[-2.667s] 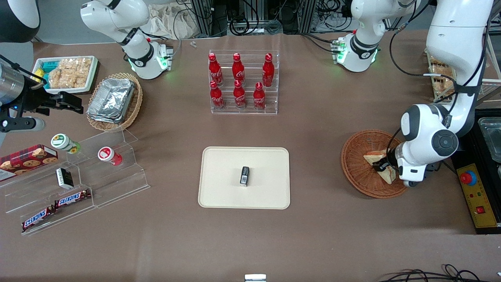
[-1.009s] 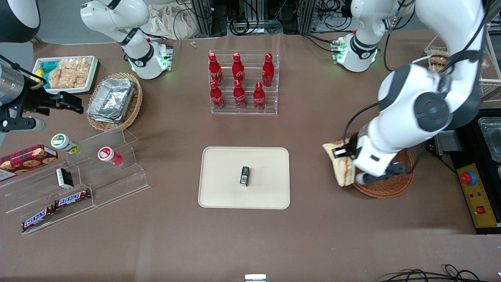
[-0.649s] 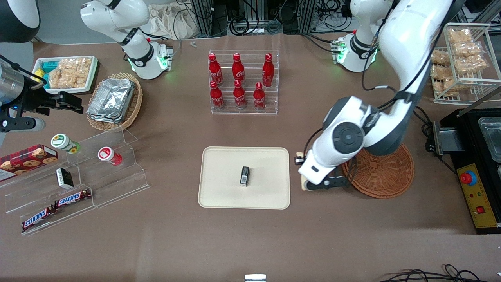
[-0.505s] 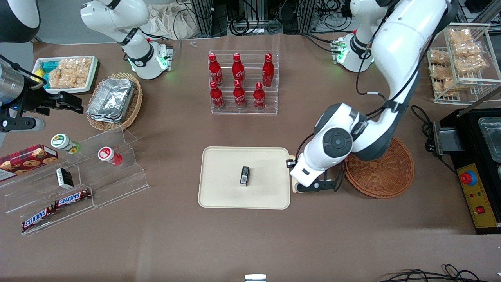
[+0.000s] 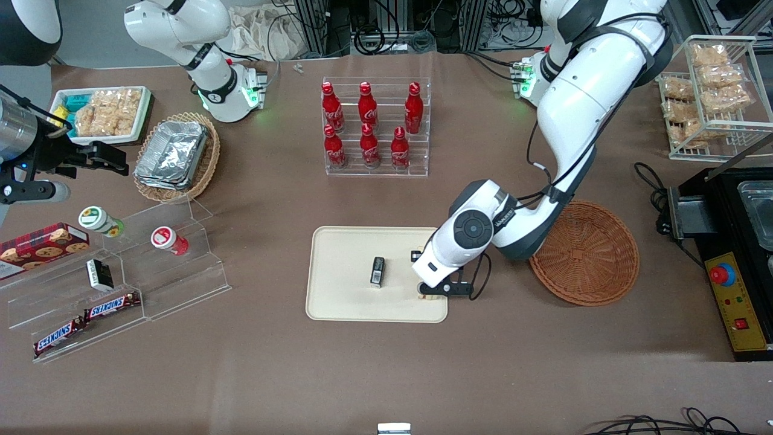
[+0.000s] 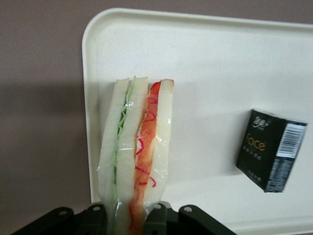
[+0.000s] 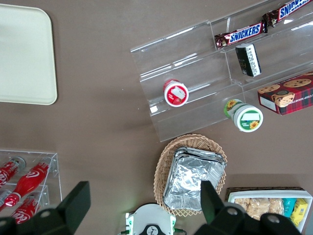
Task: Place sandwich from basket to tray
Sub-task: 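Carry the sandwich over the cream tray beside the black box, then lower the sandwich onto the tray and open the left gripper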
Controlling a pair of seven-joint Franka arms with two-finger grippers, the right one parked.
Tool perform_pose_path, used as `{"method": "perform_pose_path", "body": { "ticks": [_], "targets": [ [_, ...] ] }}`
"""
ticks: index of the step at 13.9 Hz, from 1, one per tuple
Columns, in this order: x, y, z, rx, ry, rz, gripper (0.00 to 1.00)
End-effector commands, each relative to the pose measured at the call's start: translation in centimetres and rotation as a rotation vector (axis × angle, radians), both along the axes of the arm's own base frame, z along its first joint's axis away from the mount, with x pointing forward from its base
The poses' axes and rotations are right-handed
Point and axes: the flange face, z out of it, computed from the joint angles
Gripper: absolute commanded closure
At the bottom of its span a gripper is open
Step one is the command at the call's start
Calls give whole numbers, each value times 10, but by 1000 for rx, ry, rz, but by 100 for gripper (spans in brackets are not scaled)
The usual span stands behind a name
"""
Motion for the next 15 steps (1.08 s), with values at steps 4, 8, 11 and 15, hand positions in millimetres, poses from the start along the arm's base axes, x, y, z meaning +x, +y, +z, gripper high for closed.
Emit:
{"method": "perform_pose_path", "body": {
  "ticks": [4, 8, 11, 15],
  "targets": [
    [7, -2, 0, 26, -36, -3, 0],
    [16, 17, 69, 75, -61, 26, 0],
    [18, 82, 159, 161, -4, 115, 0],
    [11, 160, 251, 149, -7, 209, 0]
  ]
}}
